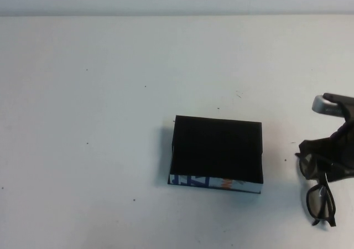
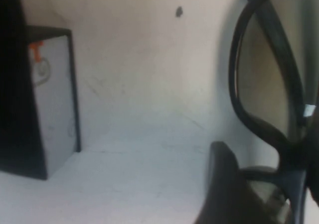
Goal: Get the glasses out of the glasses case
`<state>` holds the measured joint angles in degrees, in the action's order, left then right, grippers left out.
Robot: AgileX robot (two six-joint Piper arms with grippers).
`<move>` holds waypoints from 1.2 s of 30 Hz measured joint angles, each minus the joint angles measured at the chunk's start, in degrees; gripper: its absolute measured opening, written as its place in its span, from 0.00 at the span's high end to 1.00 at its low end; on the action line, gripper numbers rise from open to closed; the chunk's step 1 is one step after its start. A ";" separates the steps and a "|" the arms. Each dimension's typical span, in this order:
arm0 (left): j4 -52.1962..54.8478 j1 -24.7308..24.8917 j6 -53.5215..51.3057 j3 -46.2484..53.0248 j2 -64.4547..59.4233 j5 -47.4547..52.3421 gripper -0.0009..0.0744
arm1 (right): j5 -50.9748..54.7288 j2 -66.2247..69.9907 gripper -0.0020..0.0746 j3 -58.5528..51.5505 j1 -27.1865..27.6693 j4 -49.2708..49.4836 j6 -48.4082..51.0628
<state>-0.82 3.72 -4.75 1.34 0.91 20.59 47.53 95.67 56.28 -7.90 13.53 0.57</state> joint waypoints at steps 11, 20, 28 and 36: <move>0.00 0.00 0.00 0.00 0.00 0.00 0.99 | -4.36 -30.45 0.79 0.00 0.00 2.79 3.93; 0.00 0.00 0.00 0.00 0.00 0.00 0.99 | -16.41 -55.99 0.99 -14.84 0.00 16.44 14.19; 0.00 0.00 0.00 0.00 0.00 0.00 0.99 | -23.81 -70.48 0.99 -29.73 0.00 19.95 17.57; 0.00 0.00 0.00 0.00 0.00 0.00 0.99 | -24.74 -71.28 0.99 -37.80 0.00 22.23 17.72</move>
<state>-0.82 3.72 -4.75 1.34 0.91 20.59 22.78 24.39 18.48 -7.90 35.76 18.29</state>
